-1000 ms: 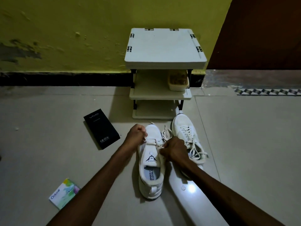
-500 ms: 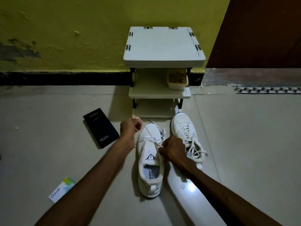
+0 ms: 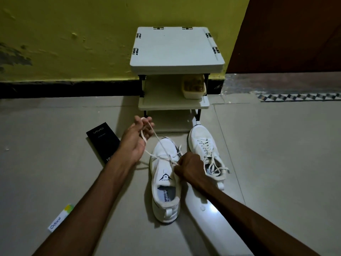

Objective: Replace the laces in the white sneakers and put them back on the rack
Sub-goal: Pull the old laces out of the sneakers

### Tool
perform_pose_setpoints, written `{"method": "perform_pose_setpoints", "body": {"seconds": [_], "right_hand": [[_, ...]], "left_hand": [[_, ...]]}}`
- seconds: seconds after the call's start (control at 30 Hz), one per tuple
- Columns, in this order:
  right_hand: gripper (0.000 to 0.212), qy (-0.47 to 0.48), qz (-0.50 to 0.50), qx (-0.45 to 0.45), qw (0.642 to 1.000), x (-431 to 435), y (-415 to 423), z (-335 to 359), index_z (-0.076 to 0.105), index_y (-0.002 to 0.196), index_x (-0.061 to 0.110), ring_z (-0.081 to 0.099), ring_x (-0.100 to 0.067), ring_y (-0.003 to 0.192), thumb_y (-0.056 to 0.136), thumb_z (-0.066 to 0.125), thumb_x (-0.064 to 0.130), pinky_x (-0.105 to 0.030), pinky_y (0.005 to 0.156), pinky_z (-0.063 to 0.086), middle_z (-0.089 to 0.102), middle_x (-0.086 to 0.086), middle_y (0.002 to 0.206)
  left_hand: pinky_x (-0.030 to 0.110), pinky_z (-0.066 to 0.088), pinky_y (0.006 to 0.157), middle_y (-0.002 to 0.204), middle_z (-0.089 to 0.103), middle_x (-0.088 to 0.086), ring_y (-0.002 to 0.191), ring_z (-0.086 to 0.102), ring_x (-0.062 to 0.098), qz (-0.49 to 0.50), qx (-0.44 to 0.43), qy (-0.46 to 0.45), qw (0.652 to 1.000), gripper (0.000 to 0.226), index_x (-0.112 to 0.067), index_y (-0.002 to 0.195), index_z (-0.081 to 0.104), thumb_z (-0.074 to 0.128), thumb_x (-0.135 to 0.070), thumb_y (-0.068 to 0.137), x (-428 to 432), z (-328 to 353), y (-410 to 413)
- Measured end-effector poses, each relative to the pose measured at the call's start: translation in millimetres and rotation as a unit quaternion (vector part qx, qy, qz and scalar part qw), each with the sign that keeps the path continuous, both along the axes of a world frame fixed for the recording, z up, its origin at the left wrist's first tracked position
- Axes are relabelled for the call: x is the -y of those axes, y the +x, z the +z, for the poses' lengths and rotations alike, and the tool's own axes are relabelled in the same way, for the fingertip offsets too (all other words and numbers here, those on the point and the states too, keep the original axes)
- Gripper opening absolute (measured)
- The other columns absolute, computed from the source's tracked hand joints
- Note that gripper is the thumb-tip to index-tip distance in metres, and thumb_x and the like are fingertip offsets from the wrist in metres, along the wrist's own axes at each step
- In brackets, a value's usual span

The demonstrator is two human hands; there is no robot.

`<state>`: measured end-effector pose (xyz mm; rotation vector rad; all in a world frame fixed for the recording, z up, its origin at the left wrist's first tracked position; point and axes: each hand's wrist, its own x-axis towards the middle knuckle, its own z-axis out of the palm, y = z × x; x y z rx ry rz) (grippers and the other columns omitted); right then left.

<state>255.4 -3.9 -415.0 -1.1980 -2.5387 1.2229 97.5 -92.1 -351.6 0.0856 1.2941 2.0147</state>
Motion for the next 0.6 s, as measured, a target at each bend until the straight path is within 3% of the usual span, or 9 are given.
{"method": "perform_pose_setpoints", "body": {"seconds": [0.1, 0.13, 0.2, 0.27, 0.33, 0.37, 0.47, 0.5, 0.6], "right_hand": [[0.02, 0.003, 0.001, -0.003, 1.0, -1, 0, 0, 0.052, 0.059, 0.01, 0.046, -0.015, 0.046, 0.055, 0.064, 0.025, -0.02, 0.042, 0.03, 0.043, 0.001, 0.049], [0.02, 0.006, 0.004, -0.002, 1.0, -1, 0, -1, 0.051, 0.058, 0.011, 0.047, -0.016, 0.046, 0.054, 0.064, 0.026, -0.021, 0.042, 0.032, 0.044, 0.001, 0.049], [0.02, 0.011, 0.008, 0.008, 1.0, -1, 0, -2, 0.058, 0.063, 0.007, 0.056, -0.02, 0.051, 0.06, 0.069, 0.023, -0.025, 0.044, 0.04, 0.051, -0.002, 0.054], [0.021, 0.02, 0.009, 0.011, 1.0, -1, 0, -2, 0.062, 0.07, 0.004, 0.061, -0.025, 0.06, 0.064, 0.071, 0.023, -0.027, 0.048, 0.042, 0.055, -0.004, 0.059], [0.024, 0.024, 0.011, 0.002, 1.0, 0, 0, 0, 0.059, 0.067, 0.007, 0.058, -0.026, 0.06, 0.061, 0.068, 0.028, -0.024, 0.048, 0.034, 0.05, -0.003, 0.058], [0.025, 0.021, 0.011, -0.001, 1.0, 1, 1, 2, 0.057, 0.066, 0.008, 0.055, -0.025, 0.059, 0.058, 0.064, 0.031, -0.024, 0.047, 0.031, 0.047, -0.002, 0.057], [0.023, 0.009, -0.001, 0.006, 1.0, 1, 2, 6, 0.059, 0.067, 0.004, 0.051, -0.018, 0.054, 0.064, 0.069, 0.023, -0.023, 0.044, 0.031, 0.045, -0.001, 0.054], [0.021, 0.006, -0.007, 0.013, 1.0, 1, 2, 6, 0.062, 0.068, -0.001, 0.051, -0.016, 0.052, 0.067, 0.071, 0.018, -0.023, 0.046, 0.033, 0.046, -0.001, 0.052], [0.018, 0.003, -0.014, 0.021, 1.0, 0, 1, 6, 0.067, 0.073, -0.004, 0.06, -0.019, 0.055, 0.069, 0.071, 0.013, -0.024, 0.05, 0.041, 0.057, -0.007, 0.053]], "left_hand": [[0.016, 0.038, 0.045, 0.083, 0.068, -0.004, 0.054, 0.052, 0.002, -0.132, -0.138, -0.132, 0.973, 0.022, -0.017, 0.107, 0.069, 0.049, -0.026, 0.101, 7, -8, 8], [0.019, 0.041, 0.05, 0.084, 0.07, -0.006, 0.057, 0.056, 0.003, -0.173, -0.263, -0.231, 0.921, 0.021, -0.022, 0.109, 0.071, 0.055, -0.03, 0.098, 7, -13, 11], [0.026, 0.048, 0.071, 0.1, 0.073, -0.006, 0.085, 0.067, 0.009, -0.241, -0.486, -0.388, 0.745, 0.031, -0.027, 0.11, 0.073, 0.065, -0.046, 0.087, 9, -27, 14], [0.029, 0.046, 0.079, 0.112, 0.07, -0.001, 0.103, 0.064, 0.02, -0.288, -0.563, -0.478, 0.61, 0.035, -0.026, 0.111, 0.072, 0.068, -0.047, 0.083, 8, -35, 21], [0.028, 0.044, 0.073, 0.107, 0.07, 0.004, 0.098, 0.063, 0.023, -0.306, -0.576, -0.493, 0.576, 0.029, -0.023, 0.104, 0.073, 0.069, -0.043, 0.084, 5, -40, 27], [0.026, 0.042, 0.068, 0.099, 0.071, 0.006, 0.091, 0.063, 0.021, -0.3, -0.557, -0.47, 0.616, 0.026, -0.02, 0.098, 0.075, 0.07, -0.042, 0.084, 3, -39, 29], [0.023, 0.041, 0.061, 0.085, 0.068, 0.004, 0.08, 0.056, 0.016, -0.126, -0.231, -0.277, 0.924, 0.016, -0.011, 0.093, 0.074, 0.068, -0.025, 0.089, -1, -23, 25], [0.024, 0.04, 0.065, 0.088, 0.066, -0.001, 0.085, 0.053, 0.015, -0.047, -0.111, -0.204, 0.971, 0.01, -0.015, 0.091, 0.072, 0.065, -0.023, 0.091, 0, -16, 19], [0.033, 0.043, 0.085, 0.092, 0.064, -0.003, 0.09, 0.056, 0.015, 0.02, 0.066, -0.047, 0.996, 0.014, -0.02, 0.085, 0.064, 0.059, -0.029, 0.093, 6, -9, 5]]}}
